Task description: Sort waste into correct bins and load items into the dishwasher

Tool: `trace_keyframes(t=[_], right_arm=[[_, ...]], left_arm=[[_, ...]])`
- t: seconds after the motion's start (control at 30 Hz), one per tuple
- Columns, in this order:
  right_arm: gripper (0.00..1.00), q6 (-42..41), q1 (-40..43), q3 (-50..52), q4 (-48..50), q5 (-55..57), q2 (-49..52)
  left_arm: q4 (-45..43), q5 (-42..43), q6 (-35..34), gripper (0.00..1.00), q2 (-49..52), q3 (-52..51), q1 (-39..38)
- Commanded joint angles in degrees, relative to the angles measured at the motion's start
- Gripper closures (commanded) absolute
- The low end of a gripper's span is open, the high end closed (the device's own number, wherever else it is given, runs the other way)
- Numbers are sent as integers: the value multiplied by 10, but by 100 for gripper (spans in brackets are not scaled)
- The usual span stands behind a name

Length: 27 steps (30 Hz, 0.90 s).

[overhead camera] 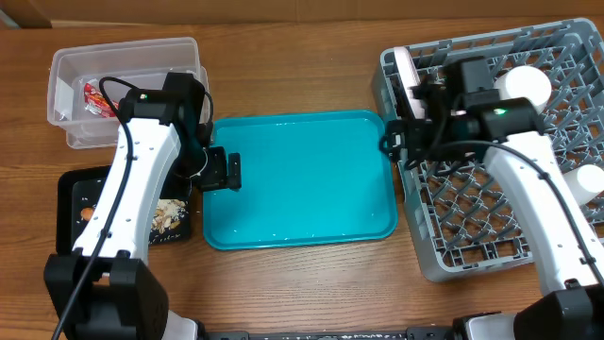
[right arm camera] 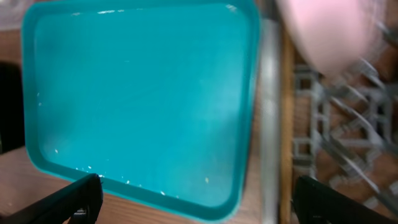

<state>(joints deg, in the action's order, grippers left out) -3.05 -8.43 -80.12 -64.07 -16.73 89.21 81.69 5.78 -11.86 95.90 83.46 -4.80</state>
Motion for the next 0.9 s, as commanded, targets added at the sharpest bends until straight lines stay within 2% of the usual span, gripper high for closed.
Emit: trace_keyframes(t=[0.0,0.13,0.3,0.43,0.6,0.87], right_arm=[[0,-14,18,7,-3,-10,-52],[0,-15,18,64,40,22,-132],[0,-15,17,216,179,32,-298],[0,-32,17,331,264,103,-440],[0,-32,17,388,242,127,-529],[0,-32,17,388,130,127,-523]], left_arm=[[-8,-2,-5,0,-67,-27,0],[-84,7,-6,0,-193,-105,-1],[-228,6,25,0,-396,-240,-1],[-311,-12,18,0,-542,-335,-1],[-327,-19,18,0,-636,-378,-1],[-273,-19,18,0,-644,-379,-1]])
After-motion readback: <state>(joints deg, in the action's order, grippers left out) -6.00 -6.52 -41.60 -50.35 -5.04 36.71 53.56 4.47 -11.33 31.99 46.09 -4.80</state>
